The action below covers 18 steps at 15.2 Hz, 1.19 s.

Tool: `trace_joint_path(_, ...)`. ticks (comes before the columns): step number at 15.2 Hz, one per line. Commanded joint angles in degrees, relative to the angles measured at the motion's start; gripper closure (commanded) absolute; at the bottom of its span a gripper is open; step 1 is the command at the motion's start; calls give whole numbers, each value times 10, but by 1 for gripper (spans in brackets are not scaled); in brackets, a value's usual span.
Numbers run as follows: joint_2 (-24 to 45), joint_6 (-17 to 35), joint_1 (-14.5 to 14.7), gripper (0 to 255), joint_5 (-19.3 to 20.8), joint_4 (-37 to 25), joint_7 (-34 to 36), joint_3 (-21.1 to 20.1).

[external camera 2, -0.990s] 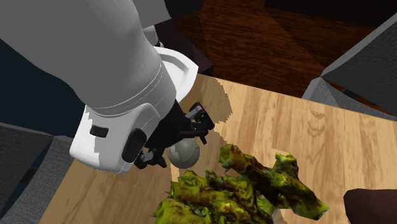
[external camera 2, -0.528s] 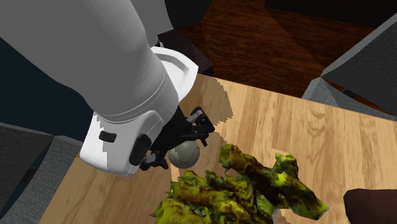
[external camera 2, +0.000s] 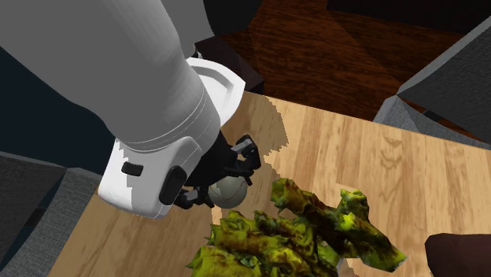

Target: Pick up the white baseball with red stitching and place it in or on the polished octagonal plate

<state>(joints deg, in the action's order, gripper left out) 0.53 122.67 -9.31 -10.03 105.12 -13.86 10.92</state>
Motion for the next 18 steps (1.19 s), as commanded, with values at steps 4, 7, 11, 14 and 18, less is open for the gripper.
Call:
trace_joint_path(4, 0, 0, 0, 255, 0, 0, 0, 0)
trace_joint_path(7, -1, -23, 0, 255, 2, -21, 4, 0)
trace_joint_path(11, -1, -53, -1, 255, 5, -52, 9, 1)
trace_joint_path(14, 0, -76, -1, 255, 6, -77, 12, 1)
trace_joint_path(18, 4, -108, -2, 255, 7, -112, 16, 2)
